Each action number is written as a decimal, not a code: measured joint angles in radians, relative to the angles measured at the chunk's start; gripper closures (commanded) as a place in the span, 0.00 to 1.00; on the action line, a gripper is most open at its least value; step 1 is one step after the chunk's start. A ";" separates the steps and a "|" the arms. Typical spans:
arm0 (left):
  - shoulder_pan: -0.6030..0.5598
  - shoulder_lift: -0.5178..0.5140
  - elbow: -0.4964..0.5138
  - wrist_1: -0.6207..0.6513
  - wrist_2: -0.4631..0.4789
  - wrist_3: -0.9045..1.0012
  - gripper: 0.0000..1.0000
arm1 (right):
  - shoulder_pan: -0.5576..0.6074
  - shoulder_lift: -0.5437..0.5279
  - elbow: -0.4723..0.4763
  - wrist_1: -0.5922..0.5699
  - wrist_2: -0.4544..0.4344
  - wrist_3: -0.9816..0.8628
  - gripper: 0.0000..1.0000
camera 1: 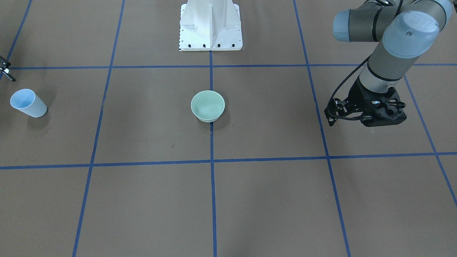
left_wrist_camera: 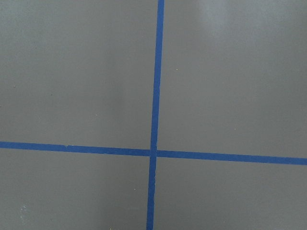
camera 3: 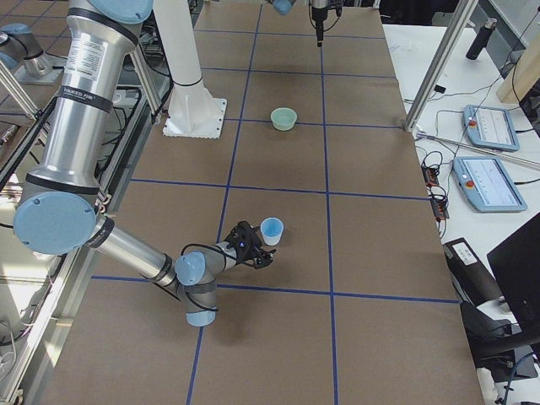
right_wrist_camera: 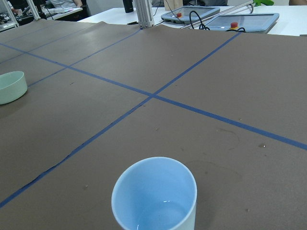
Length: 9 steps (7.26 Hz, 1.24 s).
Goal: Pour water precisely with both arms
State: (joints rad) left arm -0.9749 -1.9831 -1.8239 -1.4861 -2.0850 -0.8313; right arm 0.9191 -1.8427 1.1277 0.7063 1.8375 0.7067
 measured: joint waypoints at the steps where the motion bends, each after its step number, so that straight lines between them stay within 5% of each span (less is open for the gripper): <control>1: -0.008 0.002 0.003 0.001 0.000 0.034 0.00 | 0.039 0.017 0.005 -0.049 0.007 0.030 0.01; 3: -0.028 0.006 0.016 0.001 0.000 0.105 0.00 | 0.157 0.081 0.008 -0.164 0.116 0.126 0.01; 6: -0.078 0.056 0.028 -0.007 -0.003 0.267 0.00 | 0.424 0.227 0.064 -0.526 0.448 0.128 0.01; 9: -0.208 0.134 0.029 0.001 -0.056 0.501 0.00 | 0.499 0.253 0.192 -0.984 0.529 0.011 0.01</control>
State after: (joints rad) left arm -1.1825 -1.8489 -1.7947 -1.4855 -2.1413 -0.3305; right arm 1.4184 -1.5892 1.3194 -0.2779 2.3663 0.7178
